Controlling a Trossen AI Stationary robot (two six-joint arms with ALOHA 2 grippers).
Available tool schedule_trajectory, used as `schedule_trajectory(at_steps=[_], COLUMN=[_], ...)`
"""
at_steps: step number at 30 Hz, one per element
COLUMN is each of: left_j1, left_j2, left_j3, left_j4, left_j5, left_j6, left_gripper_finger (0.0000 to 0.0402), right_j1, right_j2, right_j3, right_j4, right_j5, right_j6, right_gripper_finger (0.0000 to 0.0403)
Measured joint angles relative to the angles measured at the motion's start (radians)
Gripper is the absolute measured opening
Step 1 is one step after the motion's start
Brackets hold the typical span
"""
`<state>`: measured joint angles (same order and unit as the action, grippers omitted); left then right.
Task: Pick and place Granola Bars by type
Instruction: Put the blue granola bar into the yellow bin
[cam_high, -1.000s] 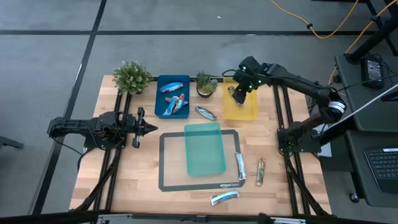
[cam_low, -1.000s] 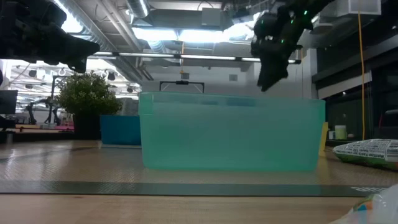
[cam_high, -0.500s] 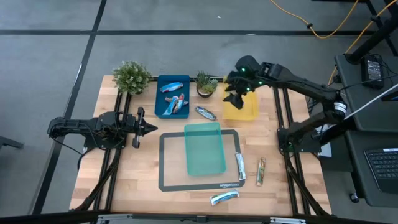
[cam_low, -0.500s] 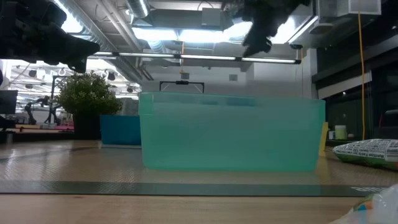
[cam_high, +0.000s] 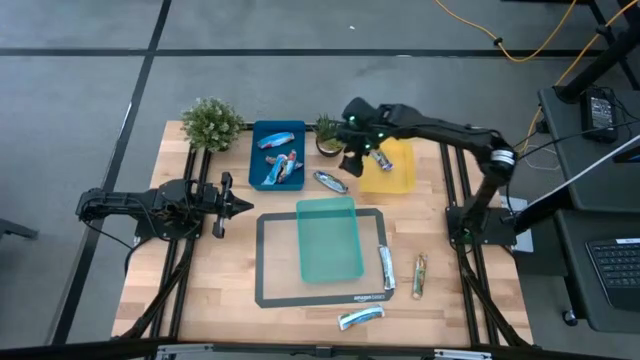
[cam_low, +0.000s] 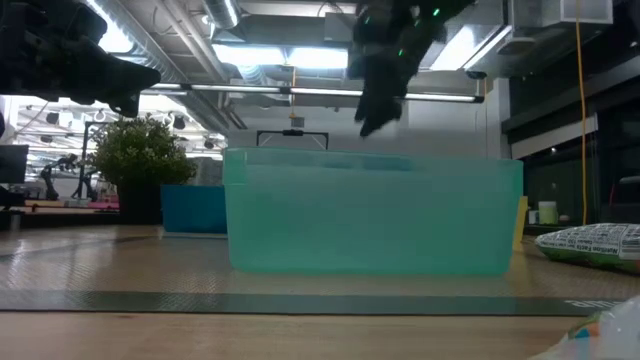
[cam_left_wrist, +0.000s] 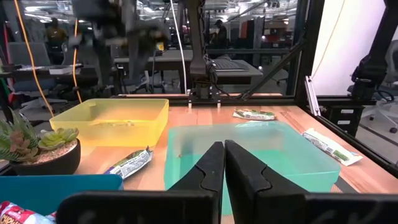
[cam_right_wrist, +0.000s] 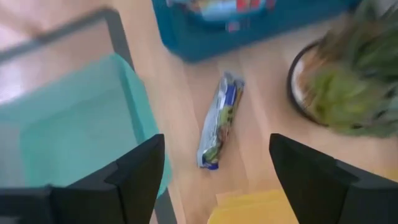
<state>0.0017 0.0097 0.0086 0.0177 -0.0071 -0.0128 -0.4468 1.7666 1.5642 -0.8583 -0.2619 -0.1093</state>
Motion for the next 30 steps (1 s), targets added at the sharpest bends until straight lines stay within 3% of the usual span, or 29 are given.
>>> schedule_trajectory(at_steps=[12, 30], left_j1=[0.0, 0.0], left_j2=[0.0, 0.0], left_j3=[0.0, 0.0], left_j4=[0.0, 0.0], left_j5=[0.0, 0.0], left_j6=[0.0, 0.0], left_gripper_finger=[0.0006, 0.0005], right_j1=[0.052, 0.064], right_j2=[0.211, 0.296], right_j3=[0.0, 0.0], right_j4=[0.094, 0.156], right_j5=[0.046, 0.148], right_j6=[0.055, 0.108], right_gripper_finger=[0.0284, 0.0284])
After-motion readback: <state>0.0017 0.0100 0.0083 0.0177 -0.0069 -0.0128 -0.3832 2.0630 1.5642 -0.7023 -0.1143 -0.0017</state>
